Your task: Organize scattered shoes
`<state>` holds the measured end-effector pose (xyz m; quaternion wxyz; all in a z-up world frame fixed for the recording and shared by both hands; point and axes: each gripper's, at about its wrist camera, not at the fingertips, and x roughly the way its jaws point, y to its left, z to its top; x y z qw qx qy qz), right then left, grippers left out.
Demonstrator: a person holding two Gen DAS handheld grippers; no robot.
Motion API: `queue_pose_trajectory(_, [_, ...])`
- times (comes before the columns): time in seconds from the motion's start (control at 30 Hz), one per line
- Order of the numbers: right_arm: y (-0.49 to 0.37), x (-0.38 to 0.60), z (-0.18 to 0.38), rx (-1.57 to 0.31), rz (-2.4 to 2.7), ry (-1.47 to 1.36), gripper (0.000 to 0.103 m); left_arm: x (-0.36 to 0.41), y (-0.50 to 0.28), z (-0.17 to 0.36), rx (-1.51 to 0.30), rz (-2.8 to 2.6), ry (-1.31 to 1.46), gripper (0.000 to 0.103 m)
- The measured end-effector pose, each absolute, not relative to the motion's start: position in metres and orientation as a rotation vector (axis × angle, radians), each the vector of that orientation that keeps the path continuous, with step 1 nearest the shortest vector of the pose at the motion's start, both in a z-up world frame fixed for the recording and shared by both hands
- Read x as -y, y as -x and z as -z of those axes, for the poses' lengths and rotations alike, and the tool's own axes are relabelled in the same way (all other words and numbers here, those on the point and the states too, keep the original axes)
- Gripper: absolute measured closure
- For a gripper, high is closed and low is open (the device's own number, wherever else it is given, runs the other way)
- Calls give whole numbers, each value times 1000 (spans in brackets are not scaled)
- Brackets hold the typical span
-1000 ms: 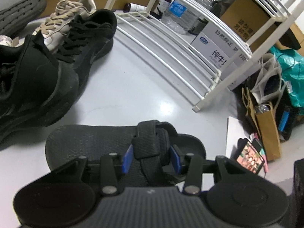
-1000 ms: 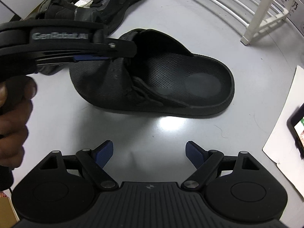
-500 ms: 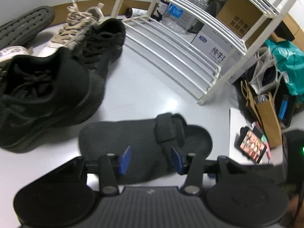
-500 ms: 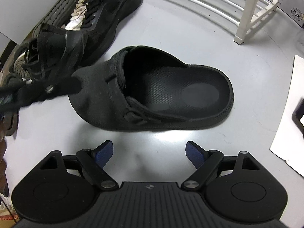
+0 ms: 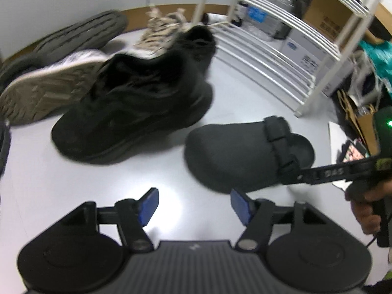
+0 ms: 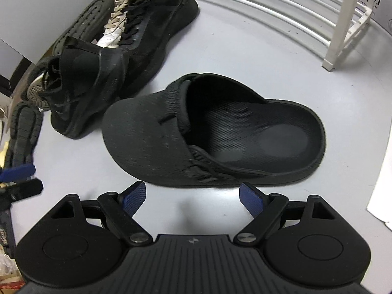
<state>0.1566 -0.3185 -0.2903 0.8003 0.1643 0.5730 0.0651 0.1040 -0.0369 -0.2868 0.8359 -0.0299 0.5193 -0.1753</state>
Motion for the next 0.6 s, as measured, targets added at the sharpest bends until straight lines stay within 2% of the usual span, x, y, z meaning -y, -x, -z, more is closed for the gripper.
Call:
queue_pose_trajectory(0.2, [-161,325,303,-1246,-127,-452,16,4,-97,300,-1139,301,261,34])
queue_pose_trajectory(0.6, [-169,351,303,-1195,-53,-403,16,-20,-98,308,-1158,229,232,33])
